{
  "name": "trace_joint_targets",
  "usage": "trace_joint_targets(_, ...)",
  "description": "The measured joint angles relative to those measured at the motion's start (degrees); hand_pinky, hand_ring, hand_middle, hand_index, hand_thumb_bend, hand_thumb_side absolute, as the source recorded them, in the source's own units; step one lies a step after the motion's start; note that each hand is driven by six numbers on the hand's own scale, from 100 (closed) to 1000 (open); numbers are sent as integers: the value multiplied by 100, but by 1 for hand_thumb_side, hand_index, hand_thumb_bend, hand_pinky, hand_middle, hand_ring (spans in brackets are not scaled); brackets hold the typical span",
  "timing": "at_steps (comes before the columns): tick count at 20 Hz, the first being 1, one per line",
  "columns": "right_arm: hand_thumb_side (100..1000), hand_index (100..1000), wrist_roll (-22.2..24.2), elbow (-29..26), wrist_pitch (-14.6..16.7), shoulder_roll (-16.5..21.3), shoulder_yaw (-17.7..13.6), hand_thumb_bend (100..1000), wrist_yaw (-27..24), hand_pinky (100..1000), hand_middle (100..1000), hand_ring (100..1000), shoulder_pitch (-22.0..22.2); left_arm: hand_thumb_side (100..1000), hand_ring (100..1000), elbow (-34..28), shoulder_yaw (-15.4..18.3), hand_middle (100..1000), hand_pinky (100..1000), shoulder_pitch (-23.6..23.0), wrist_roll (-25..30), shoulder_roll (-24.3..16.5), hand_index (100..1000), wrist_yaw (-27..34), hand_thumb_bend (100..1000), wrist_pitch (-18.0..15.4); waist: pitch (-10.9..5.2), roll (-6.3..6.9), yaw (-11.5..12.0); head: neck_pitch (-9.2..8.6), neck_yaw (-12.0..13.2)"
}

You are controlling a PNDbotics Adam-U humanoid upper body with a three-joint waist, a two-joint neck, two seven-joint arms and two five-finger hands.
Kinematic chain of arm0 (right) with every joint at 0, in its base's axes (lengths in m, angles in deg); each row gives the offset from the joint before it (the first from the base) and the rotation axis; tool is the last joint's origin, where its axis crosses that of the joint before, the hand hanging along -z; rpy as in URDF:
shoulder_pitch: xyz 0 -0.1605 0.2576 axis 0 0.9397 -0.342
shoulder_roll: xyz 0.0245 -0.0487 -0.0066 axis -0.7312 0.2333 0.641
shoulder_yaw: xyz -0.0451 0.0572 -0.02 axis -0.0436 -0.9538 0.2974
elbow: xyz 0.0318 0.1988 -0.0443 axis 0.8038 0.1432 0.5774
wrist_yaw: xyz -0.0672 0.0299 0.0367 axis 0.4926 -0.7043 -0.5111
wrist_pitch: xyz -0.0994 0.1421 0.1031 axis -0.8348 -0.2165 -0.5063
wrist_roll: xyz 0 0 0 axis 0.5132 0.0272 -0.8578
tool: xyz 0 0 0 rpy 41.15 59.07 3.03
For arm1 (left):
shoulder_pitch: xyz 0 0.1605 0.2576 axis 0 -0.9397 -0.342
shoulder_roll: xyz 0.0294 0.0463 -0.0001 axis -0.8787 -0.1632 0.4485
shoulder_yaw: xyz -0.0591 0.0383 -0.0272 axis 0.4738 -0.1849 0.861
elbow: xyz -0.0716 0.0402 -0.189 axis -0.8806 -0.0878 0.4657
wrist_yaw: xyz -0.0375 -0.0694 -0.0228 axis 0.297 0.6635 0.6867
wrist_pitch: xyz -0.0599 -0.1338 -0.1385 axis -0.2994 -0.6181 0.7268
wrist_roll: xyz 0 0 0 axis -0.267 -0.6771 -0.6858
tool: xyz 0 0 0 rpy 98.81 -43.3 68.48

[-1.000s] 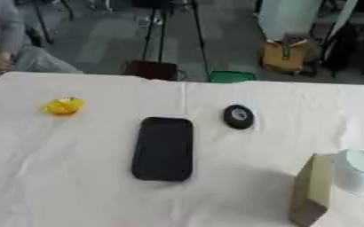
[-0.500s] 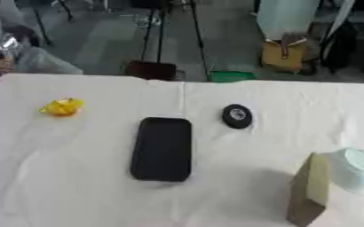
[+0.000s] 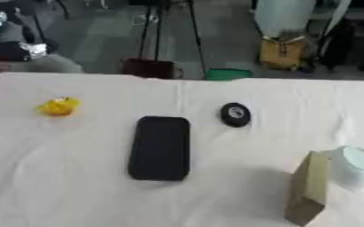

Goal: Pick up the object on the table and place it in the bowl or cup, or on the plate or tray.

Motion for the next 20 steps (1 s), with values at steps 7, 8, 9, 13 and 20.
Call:
trace_joint_targets(7,497,852,20,0,24,-15,1,616,129,576,768,553,-127,703,787,994,500,794,894,389,560,42,915,-607,617,246,376,121,-232,-286,79)
trace_joint_targets(8,497,852,20,0,25,-24,1,616,145,576,768,553,-133,703,787,1137,567,794,894,414,581,41,915,-696,617,253,401,134,-238,-313,88)
trace_joint_targets(9,497,852,20,0,25,-37,1,615,159,575,768,552,-135,662,776,1279,620,782,890,427,583,41,906,-785,595,244,431,142,-249,-335,99)
trace_joint_targets(13,497,852,21,0,24,-74,2,615,206,574,768,551,-163,575,780,1886,762,784,907,490,462,85,906,-1180,540,45,511,152,-259,-380,120)
trace_joint_targets(20,496,852,21,0,24,-136,2,615,245,573,768,550,-176,475,798,3354,1159,774,947,791,457,450,899,-2644,520,-1111,607,120,-259,-383,114)
